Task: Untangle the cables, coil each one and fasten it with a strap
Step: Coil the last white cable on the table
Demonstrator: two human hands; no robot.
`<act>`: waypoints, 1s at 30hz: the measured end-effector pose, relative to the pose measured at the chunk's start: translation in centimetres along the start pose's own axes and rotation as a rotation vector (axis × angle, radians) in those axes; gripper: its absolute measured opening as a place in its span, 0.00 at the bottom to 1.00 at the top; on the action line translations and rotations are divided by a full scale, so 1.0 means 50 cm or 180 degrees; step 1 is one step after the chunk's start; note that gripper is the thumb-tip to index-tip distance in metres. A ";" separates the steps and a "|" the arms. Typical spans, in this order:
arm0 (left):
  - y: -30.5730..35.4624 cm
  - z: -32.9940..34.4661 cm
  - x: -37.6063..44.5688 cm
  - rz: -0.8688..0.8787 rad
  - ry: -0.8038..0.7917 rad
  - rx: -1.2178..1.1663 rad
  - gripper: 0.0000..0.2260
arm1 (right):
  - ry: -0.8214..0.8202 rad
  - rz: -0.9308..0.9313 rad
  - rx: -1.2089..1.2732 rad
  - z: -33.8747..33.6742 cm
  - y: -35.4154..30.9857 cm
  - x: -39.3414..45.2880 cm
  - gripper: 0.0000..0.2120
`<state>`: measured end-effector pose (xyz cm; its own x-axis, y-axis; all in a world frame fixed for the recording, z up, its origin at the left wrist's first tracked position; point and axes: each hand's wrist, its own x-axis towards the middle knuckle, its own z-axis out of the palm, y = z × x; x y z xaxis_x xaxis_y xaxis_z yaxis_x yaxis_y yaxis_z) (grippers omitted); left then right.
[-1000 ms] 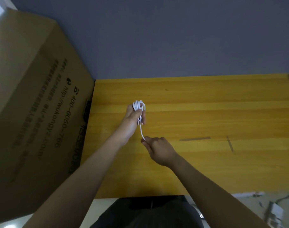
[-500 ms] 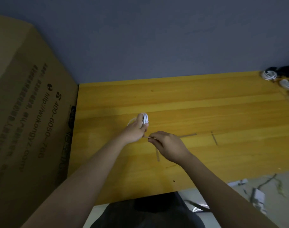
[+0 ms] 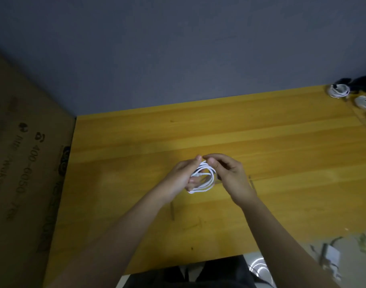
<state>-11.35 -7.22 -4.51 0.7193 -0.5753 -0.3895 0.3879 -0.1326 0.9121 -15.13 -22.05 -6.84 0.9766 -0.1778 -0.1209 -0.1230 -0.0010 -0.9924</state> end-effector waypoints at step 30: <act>0.050 0.562 0.445 0.0134 -0.0067 0.2268 0.14 | 0.1090 0.0209 -0.0533 -0.618 0.049 0.056 0.14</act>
<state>-10.58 -43.02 -7.29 0.7113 -0.6060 -0.3561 -0.1161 -0.6009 0.7908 -18.17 -52.97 -8.92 0.8537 -0.5012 -0.1412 -0.2380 -0.1345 -0.9619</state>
